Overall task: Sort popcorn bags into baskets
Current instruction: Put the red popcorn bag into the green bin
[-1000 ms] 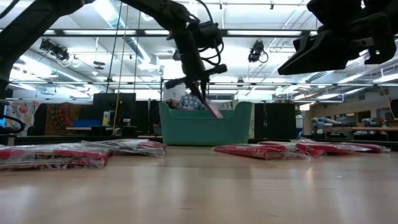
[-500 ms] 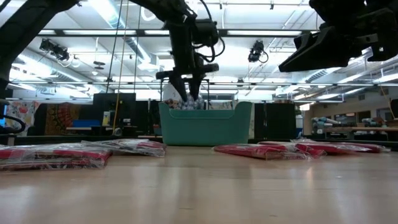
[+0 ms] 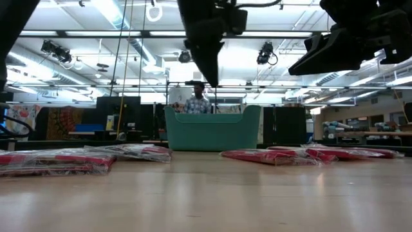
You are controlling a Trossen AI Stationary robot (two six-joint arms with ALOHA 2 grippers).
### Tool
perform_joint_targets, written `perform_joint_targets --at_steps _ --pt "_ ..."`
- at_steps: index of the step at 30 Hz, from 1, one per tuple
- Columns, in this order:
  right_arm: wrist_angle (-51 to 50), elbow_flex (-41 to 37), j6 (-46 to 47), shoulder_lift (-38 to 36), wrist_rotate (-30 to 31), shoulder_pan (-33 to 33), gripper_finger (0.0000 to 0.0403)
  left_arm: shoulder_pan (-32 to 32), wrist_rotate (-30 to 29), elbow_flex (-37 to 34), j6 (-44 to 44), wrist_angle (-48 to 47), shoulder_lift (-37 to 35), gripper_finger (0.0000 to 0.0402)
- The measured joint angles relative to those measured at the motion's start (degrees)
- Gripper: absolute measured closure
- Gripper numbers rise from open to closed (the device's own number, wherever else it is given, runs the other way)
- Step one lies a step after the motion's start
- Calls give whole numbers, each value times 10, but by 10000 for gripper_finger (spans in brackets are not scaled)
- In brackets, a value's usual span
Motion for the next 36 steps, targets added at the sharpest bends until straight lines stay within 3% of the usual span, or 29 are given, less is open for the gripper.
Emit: perform_joint_targets --at_steps 8,20,27,31,36 --pt "3 0 1 0 0 0 321 -80 53 0 -179 -72 0 257" --pt "-4 0 17 0 -41 0 321 -187 76 0 -404 -136 20 256" --pt "-7 0 26 0 -41 0 321 -268 80 0 -531 -198 38 219" --pt "-1 0 28 0 -41 0 321 -305 111 0 -579 -229 48 192" --pt "11 0 21 0 -41 0 321 -332 145 -1 -623 -287 62 187"
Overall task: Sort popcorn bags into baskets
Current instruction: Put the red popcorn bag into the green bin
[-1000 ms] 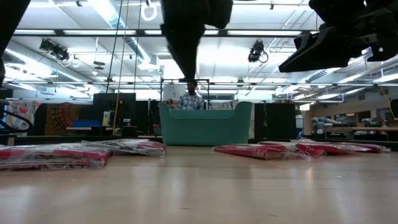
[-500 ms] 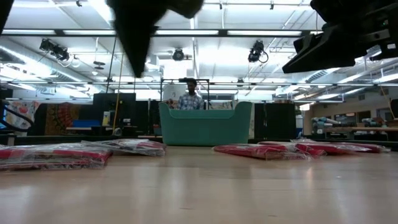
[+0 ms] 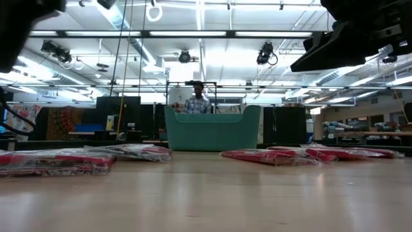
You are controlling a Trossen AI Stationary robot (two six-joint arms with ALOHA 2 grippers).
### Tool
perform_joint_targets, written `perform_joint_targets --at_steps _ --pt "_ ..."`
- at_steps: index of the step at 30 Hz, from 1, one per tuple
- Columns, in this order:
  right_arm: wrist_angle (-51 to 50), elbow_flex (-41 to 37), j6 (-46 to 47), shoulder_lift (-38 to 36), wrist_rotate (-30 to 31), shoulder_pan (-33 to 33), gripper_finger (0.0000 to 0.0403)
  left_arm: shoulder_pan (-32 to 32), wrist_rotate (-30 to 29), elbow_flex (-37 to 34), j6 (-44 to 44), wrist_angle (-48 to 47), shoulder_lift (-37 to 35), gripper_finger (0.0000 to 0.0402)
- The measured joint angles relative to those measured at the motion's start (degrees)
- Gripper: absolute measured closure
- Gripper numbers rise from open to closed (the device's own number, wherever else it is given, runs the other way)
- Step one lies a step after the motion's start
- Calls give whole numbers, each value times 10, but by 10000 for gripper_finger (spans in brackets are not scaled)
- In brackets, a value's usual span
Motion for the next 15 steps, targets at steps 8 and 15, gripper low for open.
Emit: perform_joint_targets --at_steps 8,15 --pt "9 0 -4 0 -2 0 321 -20 69 -101 -30 35 -8 208" --pt "9 0 -5 0 -2 0 321 -35 118 -186 -32 113 -18 210"
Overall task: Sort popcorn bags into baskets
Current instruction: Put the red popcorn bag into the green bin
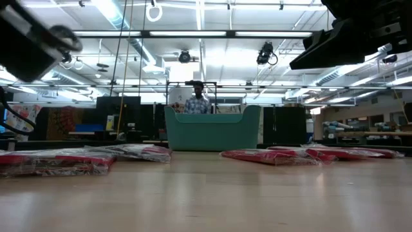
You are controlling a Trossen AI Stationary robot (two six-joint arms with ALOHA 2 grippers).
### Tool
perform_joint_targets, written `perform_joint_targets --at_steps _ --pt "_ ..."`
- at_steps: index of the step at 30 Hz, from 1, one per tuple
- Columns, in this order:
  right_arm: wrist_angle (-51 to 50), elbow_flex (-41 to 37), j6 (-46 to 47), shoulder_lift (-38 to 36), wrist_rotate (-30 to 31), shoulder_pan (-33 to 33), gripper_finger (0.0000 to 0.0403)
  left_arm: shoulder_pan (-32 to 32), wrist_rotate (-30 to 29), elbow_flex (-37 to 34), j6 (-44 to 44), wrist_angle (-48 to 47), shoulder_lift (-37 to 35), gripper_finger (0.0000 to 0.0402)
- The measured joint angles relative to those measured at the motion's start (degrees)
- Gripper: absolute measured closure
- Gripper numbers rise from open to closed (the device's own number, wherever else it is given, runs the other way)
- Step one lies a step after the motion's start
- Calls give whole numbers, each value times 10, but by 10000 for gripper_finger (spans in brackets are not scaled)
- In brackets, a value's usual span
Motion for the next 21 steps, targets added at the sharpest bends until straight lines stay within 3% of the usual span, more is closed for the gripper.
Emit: perform_joint_targets --at_steps 11,21 --pt "3 0 0 0 0 0 321 -18 9 -74 -21 35 -45 210" --pt "4 0 0 0 -1 0 321 -56 -28 -213 -194 164 -205 210"
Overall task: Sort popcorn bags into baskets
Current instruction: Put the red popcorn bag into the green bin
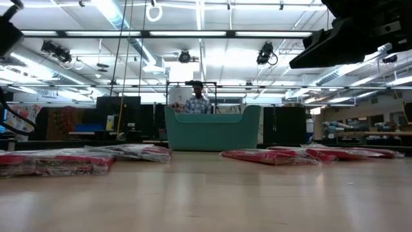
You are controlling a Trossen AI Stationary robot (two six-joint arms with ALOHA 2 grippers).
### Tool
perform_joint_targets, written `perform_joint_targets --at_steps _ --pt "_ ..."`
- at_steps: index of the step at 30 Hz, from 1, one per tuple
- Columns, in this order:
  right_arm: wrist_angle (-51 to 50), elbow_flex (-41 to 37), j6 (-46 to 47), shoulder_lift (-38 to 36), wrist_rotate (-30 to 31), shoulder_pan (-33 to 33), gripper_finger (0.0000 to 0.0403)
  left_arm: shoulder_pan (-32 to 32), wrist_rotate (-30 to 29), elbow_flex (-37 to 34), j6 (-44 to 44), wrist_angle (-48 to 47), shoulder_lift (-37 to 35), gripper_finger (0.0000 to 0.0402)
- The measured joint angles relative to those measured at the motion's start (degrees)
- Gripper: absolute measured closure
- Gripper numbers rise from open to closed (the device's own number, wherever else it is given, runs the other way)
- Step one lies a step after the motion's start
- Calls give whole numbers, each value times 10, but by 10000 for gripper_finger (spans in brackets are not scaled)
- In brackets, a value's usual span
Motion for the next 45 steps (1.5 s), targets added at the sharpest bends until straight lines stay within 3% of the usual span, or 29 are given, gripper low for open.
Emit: perform_joint_targets --at_steps 9,25,30,38,42,45 --pt "0 0 2 0 -1 0 321 -8 -45 -44 31 43 -4 210" --pt "0 0 6 0 -2 0 321 -7 -9 -41 102 25 62 213" --pt "0 0 9 0 -2 0 321 -8 -8 -34 98 19 65 256" --pt "0 0 13 0 -3 0 321 -4 -7 4 75 -5 66 387" --pt "0 0 11 0 -11 0 321 7 0 50 86 -50 60 391" --pt "0 0 -2 0 -50 0 321 19 6 92 94 -70 44 392"
